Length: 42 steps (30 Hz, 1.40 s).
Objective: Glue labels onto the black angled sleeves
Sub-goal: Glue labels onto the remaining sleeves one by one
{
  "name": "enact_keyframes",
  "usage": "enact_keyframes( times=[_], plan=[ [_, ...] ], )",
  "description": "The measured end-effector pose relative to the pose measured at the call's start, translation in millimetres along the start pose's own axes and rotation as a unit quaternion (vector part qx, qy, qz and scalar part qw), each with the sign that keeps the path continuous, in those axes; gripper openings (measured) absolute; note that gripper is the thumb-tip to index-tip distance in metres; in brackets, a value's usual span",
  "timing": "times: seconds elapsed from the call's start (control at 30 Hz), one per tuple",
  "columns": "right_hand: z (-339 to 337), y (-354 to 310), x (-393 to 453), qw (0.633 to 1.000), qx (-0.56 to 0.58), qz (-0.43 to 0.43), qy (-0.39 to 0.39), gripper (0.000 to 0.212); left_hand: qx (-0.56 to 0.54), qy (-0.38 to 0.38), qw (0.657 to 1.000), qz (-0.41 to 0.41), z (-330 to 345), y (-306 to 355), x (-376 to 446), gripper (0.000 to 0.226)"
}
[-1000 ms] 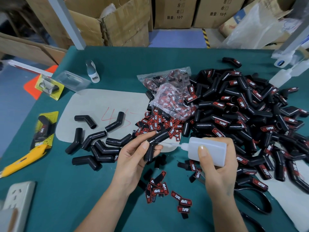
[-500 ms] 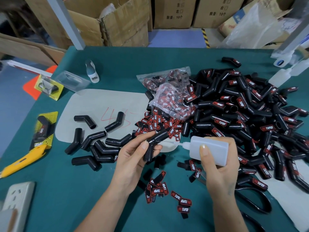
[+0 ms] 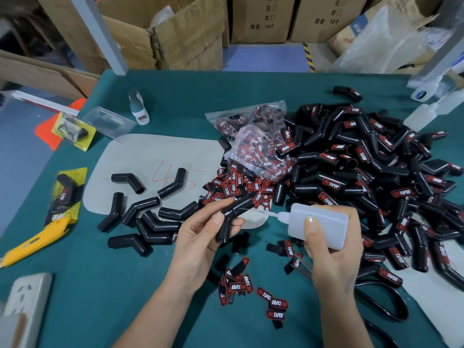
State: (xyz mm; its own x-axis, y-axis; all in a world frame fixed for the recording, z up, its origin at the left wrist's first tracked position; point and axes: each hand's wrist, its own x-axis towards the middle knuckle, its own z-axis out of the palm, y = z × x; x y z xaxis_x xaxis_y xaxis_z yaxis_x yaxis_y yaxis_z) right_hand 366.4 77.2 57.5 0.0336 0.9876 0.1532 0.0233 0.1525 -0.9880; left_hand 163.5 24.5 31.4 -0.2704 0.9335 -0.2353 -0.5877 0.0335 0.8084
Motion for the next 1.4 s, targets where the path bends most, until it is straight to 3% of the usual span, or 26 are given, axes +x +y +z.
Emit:
enact_keyframes(
  times=[1.4],
  plan=[
    [2.1,-3.5,-0.4,1.0,-0.005,-0.009,-0.012,0.015,0.004,-0.02,0.999,0.029,-2.0,-3.3,2.4,0.051]
  ],
)
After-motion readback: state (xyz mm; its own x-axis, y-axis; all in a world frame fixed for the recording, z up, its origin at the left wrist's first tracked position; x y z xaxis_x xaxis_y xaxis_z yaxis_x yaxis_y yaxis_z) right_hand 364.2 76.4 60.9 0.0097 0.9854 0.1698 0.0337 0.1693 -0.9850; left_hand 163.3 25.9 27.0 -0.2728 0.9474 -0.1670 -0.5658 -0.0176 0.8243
